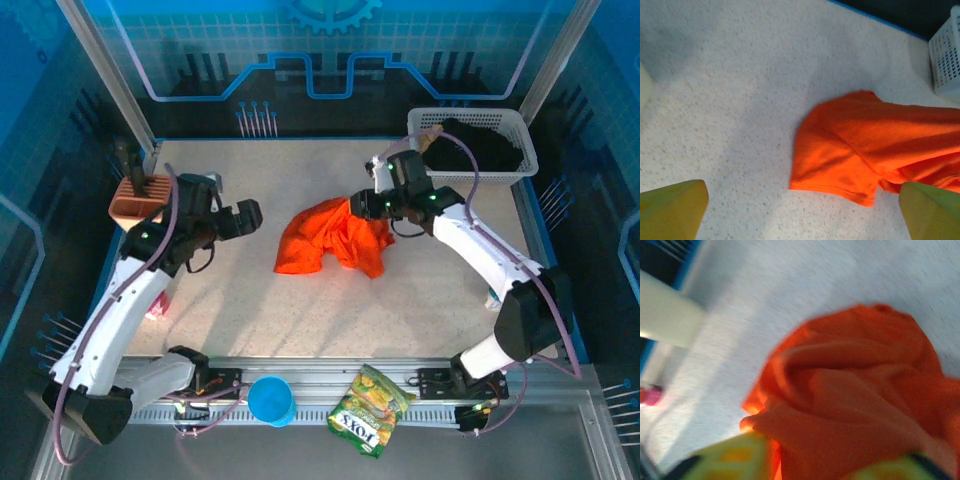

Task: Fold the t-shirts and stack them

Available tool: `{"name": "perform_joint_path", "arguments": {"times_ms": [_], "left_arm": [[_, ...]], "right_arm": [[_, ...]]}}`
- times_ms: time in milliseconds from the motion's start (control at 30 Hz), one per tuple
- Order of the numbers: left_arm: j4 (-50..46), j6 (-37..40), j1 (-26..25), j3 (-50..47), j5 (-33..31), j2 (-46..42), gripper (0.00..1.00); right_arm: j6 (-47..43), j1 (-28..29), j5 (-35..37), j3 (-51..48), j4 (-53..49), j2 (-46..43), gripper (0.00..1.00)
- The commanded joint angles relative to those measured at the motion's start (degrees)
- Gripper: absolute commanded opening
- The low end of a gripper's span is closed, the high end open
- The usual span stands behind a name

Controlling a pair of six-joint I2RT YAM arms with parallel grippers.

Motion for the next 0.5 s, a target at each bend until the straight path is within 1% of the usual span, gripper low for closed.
{"name": "perform_joint_path", "arguments": {"times_ms": [0, 100, 133, 233, 333, 400, 467], "left_arm": [[-3.5, 0.1, -2.5, 1.3, 1.2, 4.5, 0.99], [-3.2, -1.6, -4.7, 0.4, 0.2, 10.0, 0.99], [-2.8, -2.8, -5.1, -0.3, -0.1, 12.2, 0.99], [0.5, -7.3, -5.5, -2.9, -0.9, 18.2, 0.96], [6.5, -12.0, -5.5, -6.3, -1.3, 24.0, 0.94], [10.4, -14.0, -5.5, -6.8, -2.5, 28.6, 0.93], [12.0, -14.8, -5.5, -5.1, -4.5, 33.0, 0.93]], "right_arm": [[0.8, -0.7, 8.1, -1.7, -0.3, 2.3, 0.70], [-0.4, -0.1, 10.7, -3.7, -0.7, 0.9, 0.82], [-1.0, 0.3, 11.6, -4.4, -1.0, 0.0, 0.84], [-3.1, 2.6, 15.1, -5.1, -4.0, -2.0, 0.85], [-5.4, 5.3, 18.8, -5.9, -7.9, -4.8, 0.86], [-6.1, 6.5, 19.9, -6.8, -9.8, -7.4, 0.87], [-6.0, 7.0, 19.8, -7.6, -11.3, -10.3, 0.87]]}}
